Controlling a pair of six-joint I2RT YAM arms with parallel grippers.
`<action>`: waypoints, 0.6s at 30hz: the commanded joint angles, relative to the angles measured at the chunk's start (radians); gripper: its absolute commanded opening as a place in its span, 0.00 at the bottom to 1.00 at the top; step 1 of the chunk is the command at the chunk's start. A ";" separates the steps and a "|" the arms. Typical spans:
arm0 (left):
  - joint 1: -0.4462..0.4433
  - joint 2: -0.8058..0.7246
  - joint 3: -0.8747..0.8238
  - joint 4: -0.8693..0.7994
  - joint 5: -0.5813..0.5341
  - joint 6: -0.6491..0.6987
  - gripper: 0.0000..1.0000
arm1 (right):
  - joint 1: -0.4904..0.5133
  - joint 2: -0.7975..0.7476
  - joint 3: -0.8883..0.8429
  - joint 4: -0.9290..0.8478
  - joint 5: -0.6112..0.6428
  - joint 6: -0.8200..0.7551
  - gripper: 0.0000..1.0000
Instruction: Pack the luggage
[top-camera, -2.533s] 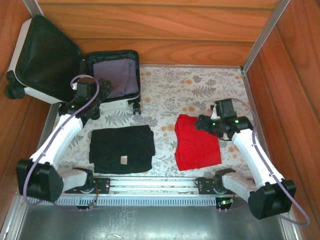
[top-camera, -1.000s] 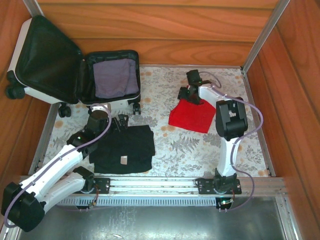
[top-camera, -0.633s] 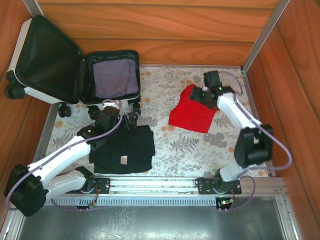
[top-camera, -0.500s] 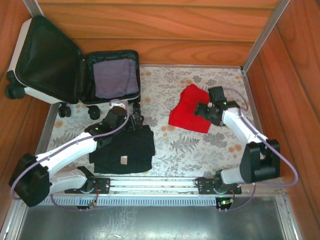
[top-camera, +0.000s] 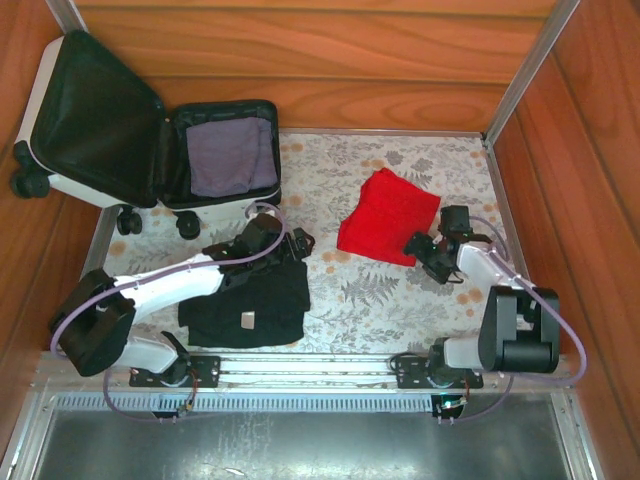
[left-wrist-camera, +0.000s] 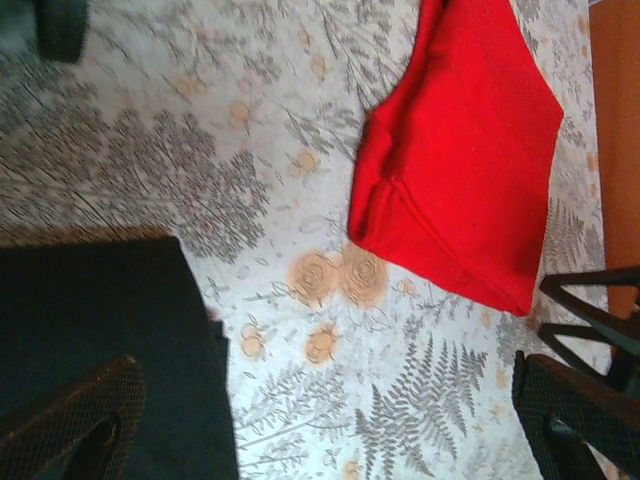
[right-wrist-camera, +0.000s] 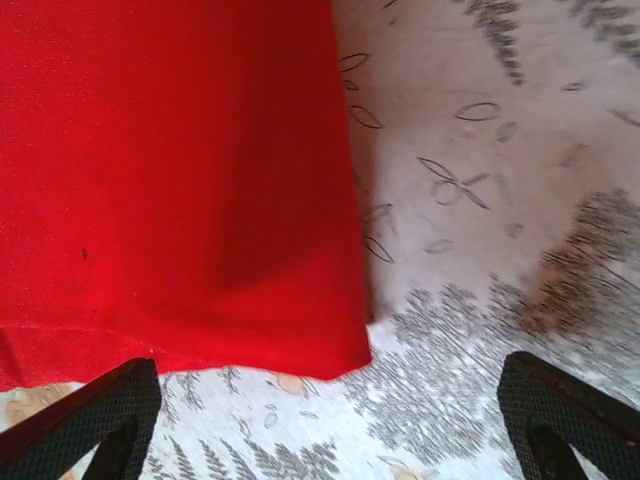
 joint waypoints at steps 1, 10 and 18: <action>-0.024 0.031 -0.006 0.063 0.035 -0.133 1.00 | -0.015 0.054 -0.009 0.112 -0.107 0.007 0.91; -0.036 0.126 0.000 0.122 0.078 -0.298 1.00 | -0.021 0.139 -0.027 0.188 -0.133 0.009 0.76; -0.048 0.201 0.065 0.129 0.073 -0.340 1.00 | -0.017 0.119 -0.042 0.192 -0.181 0.028 0.49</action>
